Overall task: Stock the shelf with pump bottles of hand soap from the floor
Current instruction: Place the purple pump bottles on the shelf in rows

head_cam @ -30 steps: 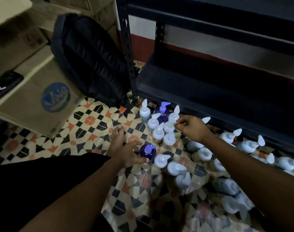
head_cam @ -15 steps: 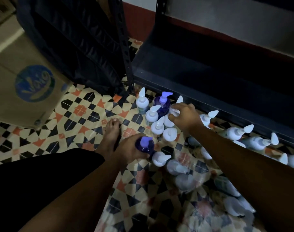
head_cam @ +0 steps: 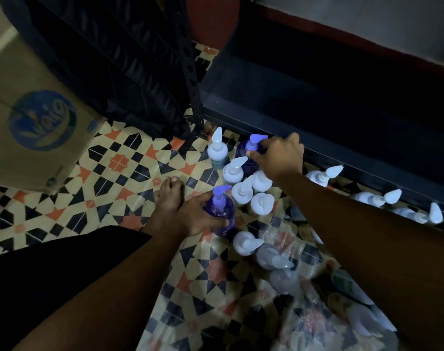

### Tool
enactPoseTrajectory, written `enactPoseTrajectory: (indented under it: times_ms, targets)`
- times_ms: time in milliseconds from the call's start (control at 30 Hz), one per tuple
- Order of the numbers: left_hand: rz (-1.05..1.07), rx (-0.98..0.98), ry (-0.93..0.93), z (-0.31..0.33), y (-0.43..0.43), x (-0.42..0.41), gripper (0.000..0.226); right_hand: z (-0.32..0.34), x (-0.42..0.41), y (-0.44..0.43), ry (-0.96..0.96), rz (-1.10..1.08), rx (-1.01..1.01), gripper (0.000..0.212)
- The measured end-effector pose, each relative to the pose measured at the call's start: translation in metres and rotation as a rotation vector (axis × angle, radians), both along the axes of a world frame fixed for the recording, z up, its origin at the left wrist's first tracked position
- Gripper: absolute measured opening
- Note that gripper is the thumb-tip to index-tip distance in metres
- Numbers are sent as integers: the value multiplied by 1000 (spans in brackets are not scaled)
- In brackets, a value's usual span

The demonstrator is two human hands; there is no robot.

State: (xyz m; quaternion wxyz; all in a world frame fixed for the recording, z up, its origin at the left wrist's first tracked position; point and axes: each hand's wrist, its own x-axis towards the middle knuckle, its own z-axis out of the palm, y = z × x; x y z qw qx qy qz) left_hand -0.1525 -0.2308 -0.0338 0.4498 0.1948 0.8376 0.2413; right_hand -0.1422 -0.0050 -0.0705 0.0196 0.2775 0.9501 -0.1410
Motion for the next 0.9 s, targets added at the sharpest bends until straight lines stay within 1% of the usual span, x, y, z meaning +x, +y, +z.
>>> enactPoseTrajectory:
  times_ms: [67,167,233,300,367,400,433,467,500,533,567,633,667,700,767,833,900]
  targets:
    - [37,19,-21,-7,-1,-2,64,-2,-2,-2,1,-20,36,44]
    - [151,45,-75,-3,0,0,62,-7,-5,-6,14,-47,65,45]
    - [160,25,-85,-14,-2,-2,62,-10,-7,-7,9,-58,88,46]
    - [125,1,-56,-30,-7,-3,66,-11,-8,-7,7,-72,80,47]
    - [92,-29,20,-35,-14,-3,80,-11,-7,-8,15,-75,54,47]
    - [87,-73,105,-44,-19,-5,90,-11,-5,-8,24,-77,40,47]
    - [69,-159,212,-52,-22,-8,98,-9,-3,-8,42,-77,24,47]
    - [49,-210,309,-57,-26,-10,100,-7,-1,-8,70,-75,5,46]
    - [68,-217,337,-68,-31,-14,102,-3,1,-7,106,-72,-17,44]
    - [96,-181,308,-73,-36,-18,103,1,3,-6,142,-71,-42,43]
    - [149,-123,234,-83,-41,-24,102,7,6,-5,176,-69,-69,42]
    - [279,80,89,-79,-48,-32,87,22,10,-1,222,-71,-110,42]
    - [341,177,55,-57,-46,-32,80,31,12,1,236,-75,-130,42]
    - [405,232,30,-35,-44,-32,74,40,14,2,260,-79,-161,43]
    - [444,278,36,9,-37,-30,61,63,22,5,351,-89,-266,41]
    - [413,323,93,41,-32,-30,49,91,35,9,443,-86,-357,35]
    - [384,383,134,75,-29,-27,41,121,54,11,499,-66,-407,31]
